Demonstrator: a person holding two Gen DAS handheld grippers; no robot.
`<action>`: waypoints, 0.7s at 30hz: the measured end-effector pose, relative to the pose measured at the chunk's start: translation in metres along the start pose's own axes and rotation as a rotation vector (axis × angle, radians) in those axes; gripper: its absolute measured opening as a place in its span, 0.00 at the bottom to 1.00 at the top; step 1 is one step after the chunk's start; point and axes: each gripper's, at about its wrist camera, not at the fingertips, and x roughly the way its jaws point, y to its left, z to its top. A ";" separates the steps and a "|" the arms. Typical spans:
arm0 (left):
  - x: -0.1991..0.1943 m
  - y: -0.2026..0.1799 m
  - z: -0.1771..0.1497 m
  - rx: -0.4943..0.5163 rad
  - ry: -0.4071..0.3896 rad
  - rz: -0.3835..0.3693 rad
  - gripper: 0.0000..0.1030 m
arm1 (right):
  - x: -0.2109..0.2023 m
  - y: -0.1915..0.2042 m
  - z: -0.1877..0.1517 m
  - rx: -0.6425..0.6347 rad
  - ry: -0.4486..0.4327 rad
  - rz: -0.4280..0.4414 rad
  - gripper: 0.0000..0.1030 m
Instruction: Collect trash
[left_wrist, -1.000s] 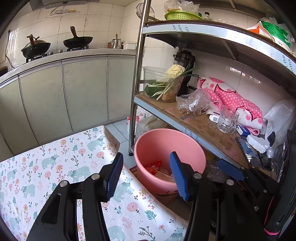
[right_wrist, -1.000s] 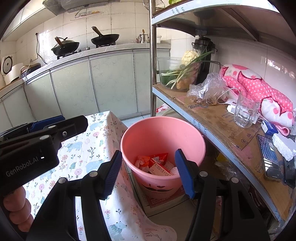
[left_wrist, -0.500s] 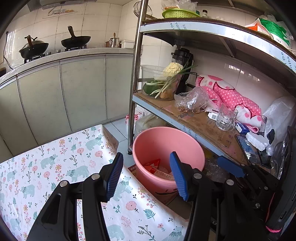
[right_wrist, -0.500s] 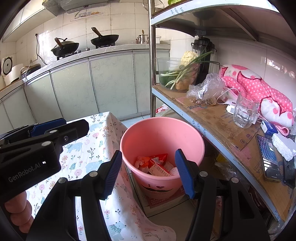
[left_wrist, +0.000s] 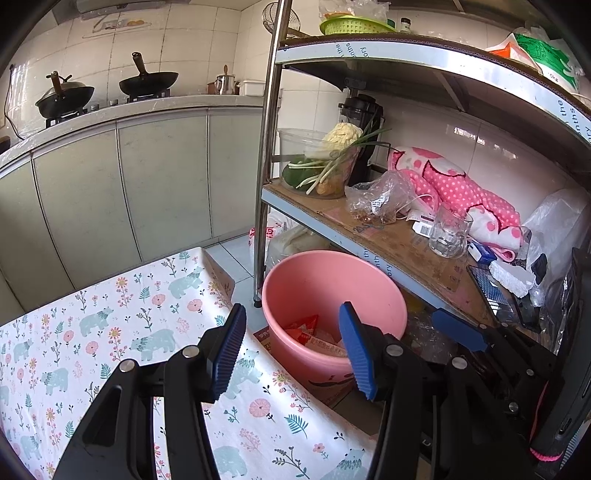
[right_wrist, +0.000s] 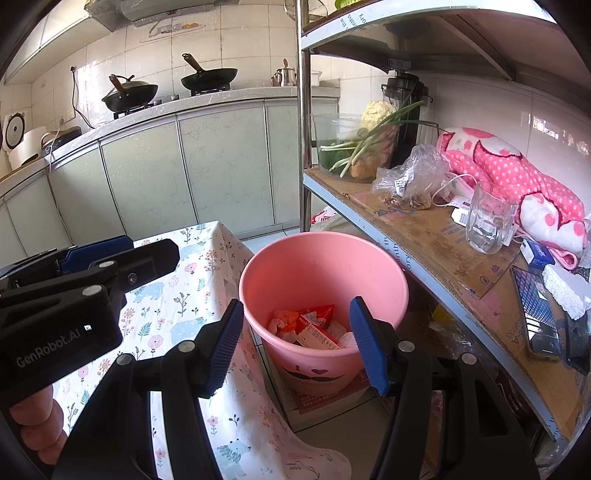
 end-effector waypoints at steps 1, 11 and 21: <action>0.000 0.000 0.000 0.000 0.000 0.000 0.51 | 0.000 0.000 0.000 0.000 0.000 0.000 0.58; 0.001 0.000 -0.003 0.007 0.007 -0.010 0.51 | 0.000 0.000 -0.001 -0.002 0.003 0.000 0.58; 0.002 0.003 -0.004 -0.002 0.005 -0.010 0.51 | 0.002 0.000 -0.003 -0.005 0.008 -0.001 0.58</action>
